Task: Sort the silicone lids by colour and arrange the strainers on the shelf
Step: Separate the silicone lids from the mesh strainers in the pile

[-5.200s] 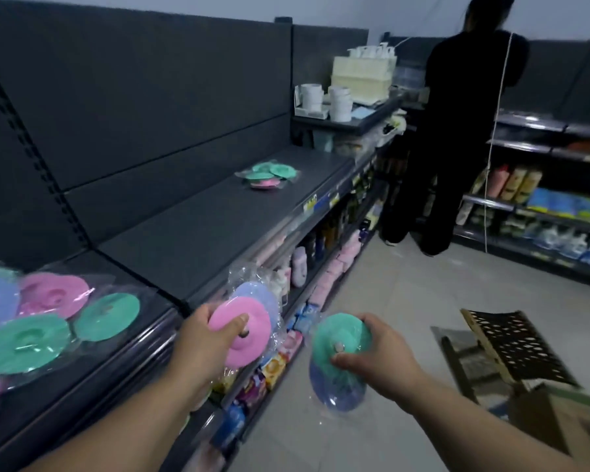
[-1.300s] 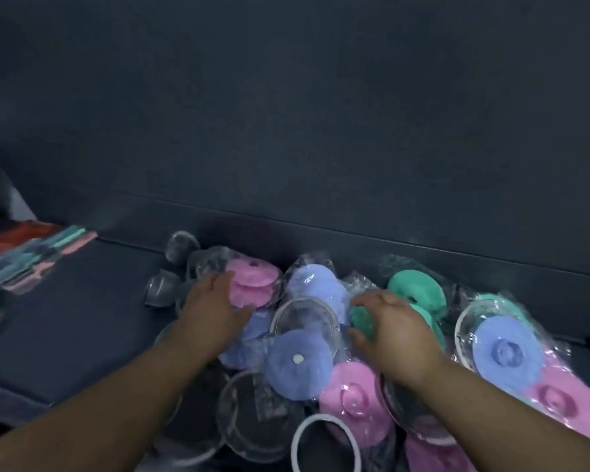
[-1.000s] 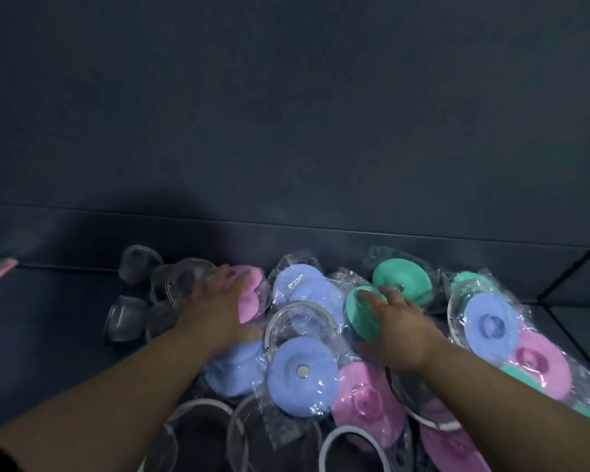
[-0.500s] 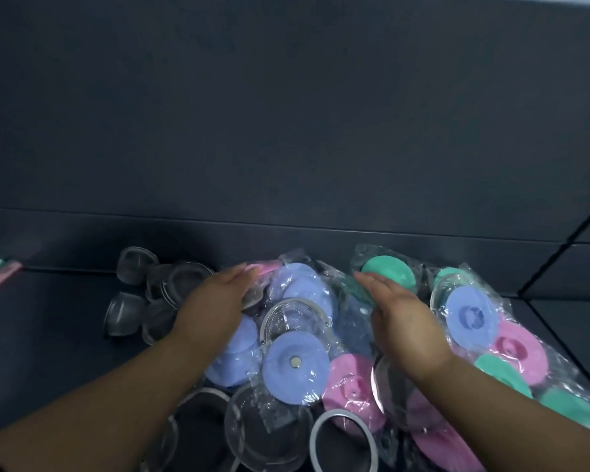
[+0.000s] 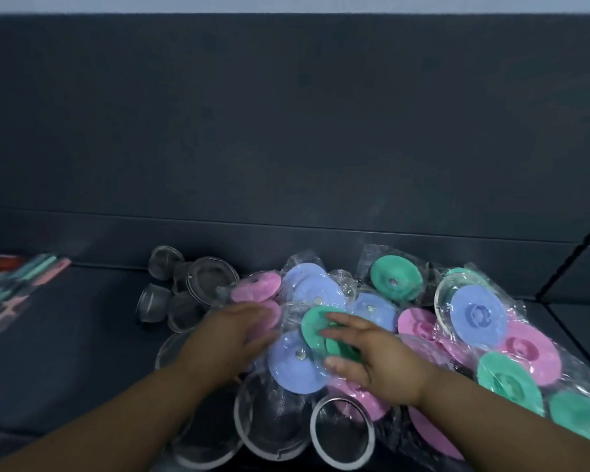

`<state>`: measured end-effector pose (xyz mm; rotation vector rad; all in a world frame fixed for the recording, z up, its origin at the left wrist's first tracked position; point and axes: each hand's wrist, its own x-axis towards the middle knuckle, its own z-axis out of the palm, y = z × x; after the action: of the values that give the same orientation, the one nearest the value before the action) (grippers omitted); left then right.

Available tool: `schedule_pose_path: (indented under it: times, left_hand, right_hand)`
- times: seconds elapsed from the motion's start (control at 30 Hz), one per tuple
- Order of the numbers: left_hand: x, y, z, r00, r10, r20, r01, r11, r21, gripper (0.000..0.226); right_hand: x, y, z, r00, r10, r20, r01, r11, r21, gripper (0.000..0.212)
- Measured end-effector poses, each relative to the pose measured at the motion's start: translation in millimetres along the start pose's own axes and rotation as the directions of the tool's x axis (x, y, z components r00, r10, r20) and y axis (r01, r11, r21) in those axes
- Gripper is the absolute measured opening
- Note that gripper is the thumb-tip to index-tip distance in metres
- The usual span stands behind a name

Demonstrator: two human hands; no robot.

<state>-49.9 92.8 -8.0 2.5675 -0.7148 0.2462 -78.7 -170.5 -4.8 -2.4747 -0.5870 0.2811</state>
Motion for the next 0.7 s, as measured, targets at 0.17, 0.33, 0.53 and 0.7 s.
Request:
schedule_pose_path:
  times: [0.17, 0.33, 0.53, 0.7]
  left_hand:
    - [25, -15, -8, 0.908, -0.413, 0.072, 0.419, 0.899, -0.130, 0.091]
    - [37, -39, 18, 0.862, -0.385, 0.330, 0.385, 0.920, 0.069, 0.122]
    - [39, -40, 23, 0.920, -0.263, 0.291, 0.310, 0.942, -0.126, 0.104]
    - [36, -33, 15, 0.888, -0.214, 0.408, 0.253, 0.966, -0.044, 0.105]
  right_hand:
    - [11, 7, -8, 0.964, 0.264, -0.037, -0.262, 0.918, -0.298, 0.096]
    - [21, 0, -6, 0.917, 0.399, -0.011, -0.369, 0.836, -0.405, 0.110]
    - [28, -5, -6, 0.891, 0.388, -0.237, -0.420, 0.902, -0.103, 0.104]
    - [30, -17, -13, 0.819, 0.486, -0.306, -0.465, 0.874, 0.143, 0.088]
